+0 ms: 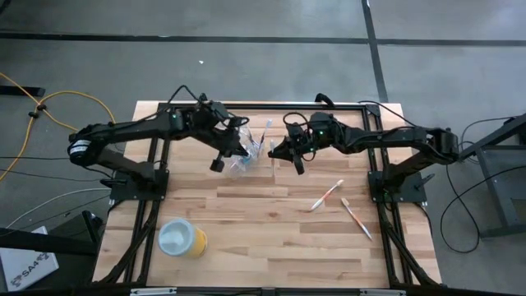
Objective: Pick & Place toothbrushing station
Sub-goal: Put the left orange toothbrush into the transparent organizer
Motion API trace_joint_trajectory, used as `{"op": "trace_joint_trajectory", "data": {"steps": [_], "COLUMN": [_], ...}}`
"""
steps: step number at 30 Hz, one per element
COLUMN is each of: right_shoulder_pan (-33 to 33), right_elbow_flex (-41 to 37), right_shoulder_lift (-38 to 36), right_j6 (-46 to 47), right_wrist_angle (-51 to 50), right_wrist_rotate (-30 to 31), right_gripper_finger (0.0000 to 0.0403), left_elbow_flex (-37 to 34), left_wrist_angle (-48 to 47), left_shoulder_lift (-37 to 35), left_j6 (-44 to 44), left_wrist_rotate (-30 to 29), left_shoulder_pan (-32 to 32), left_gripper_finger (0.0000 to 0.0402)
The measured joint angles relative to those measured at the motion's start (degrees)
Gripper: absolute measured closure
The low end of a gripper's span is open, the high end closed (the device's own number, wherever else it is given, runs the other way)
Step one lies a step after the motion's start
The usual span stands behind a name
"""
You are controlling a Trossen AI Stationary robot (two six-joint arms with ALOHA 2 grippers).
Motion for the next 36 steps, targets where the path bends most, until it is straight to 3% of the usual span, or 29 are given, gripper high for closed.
{"op": "trace_joint_trajectory", "data": {"steps": [9,19,26,36], "right_shoulder_pan": [2.2,2.9,5.0,7.7], "right_elbow_flex": [0.6,0.6,0.6,0.6], "right_shoulder_lift": [0.0,0.0,0.0,0.0], "right_j6": [-2.8,-4.4,-6.7,-7.0], "right_wrist_angle": [-1.4,3.2,6.0,6.9], "right_wrist_rotate": [3.3,5.7,8.0,8.2], "right_gripper_finger": [0.0393,0.0393,0.0393,0.0393], "left_elbow_flex": [-3.3,-15.1,-18.2,-18.2], "left_wrist_angle": [-4.6,10.3,21.7,34.7], "left_shoulder_lift": [-5.7,-12.3,-9.8,-3.2], "left_j6": [-0.1,-4.7,-12.1,-12.5], "left_wrist_rotate": [10.4,11.0,11.4,7.8], "left_shoulder_pan": [4.5,4.3,1.0,-5.2], "left_gripper_finger": [0.0398,0.0399,0.0399,0.0395]}}
